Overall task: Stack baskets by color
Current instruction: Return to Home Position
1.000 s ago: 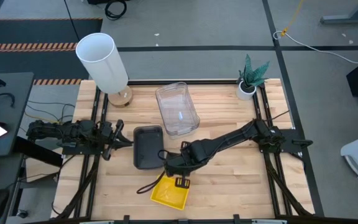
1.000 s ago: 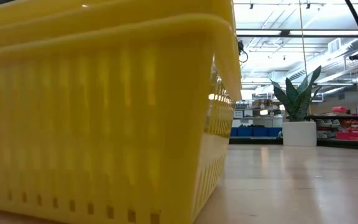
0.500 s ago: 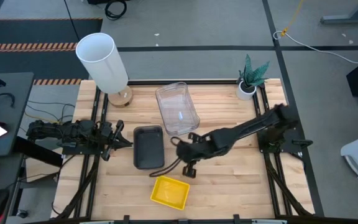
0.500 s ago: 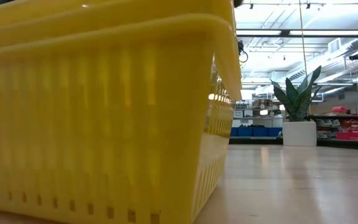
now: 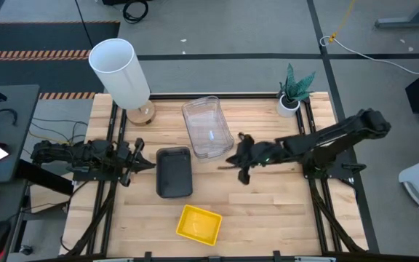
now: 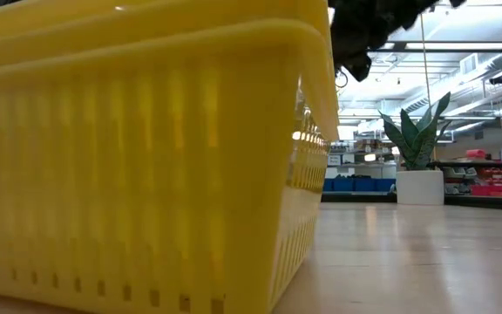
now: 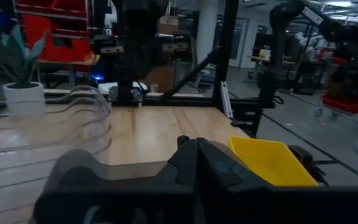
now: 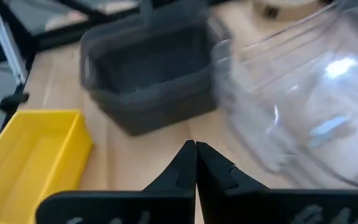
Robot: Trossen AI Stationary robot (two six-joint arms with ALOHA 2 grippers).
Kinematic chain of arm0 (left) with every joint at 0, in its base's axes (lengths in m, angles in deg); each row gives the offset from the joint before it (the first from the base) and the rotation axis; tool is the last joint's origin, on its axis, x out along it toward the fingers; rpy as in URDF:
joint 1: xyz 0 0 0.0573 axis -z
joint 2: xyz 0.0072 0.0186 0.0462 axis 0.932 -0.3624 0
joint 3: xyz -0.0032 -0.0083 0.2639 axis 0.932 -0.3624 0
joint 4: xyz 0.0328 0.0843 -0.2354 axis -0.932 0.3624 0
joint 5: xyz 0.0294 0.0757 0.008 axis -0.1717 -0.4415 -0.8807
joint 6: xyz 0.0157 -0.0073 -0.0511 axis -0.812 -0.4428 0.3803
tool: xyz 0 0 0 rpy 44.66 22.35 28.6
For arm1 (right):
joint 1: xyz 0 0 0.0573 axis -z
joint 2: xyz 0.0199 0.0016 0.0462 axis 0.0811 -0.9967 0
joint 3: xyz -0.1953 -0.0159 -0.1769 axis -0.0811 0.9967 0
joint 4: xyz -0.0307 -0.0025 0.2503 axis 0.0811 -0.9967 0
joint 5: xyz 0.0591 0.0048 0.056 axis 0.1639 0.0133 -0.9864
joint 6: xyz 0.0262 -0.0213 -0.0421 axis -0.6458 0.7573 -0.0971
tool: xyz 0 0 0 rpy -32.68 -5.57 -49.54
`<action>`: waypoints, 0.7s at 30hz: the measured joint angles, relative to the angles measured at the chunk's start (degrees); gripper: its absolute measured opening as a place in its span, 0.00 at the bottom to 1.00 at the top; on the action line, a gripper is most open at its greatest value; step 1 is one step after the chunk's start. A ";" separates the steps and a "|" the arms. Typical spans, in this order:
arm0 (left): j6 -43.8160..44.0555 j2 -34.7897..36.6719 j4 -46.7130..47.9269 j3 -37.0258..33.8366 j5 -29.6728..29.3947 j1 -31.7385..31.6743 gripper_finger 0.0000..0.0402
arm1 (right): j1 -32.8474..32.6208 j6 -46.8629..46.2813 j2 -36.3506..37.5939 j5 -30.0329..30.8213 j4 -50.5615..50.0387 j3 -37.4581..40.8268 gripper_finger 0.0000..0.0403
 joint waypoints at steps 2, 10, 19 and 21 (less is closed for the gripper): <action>-0.27 0.02 -0.34 0.00 -0.50 0.01 0.02 | 1.44 1.60 3.11 -0.07 4.62 4.28 0.01; -0.35 0.01 -0.67 0.00 -3.05 -0.01 0.02 | 6.72 3.61 14.16 -4.55 20.60 18.50 0.02; -0.42 0.01 -0.54 0.00 -3.25 -0.01 0.02 | 10.07 4.57 24.53 -4.64 21.78 25.22 0.01; -0.44 0.02 -0.57 0.00 -3.27 -0.01 0.02 | 10.58 5.11 26.97 -4.64 21.65 26.27 0.01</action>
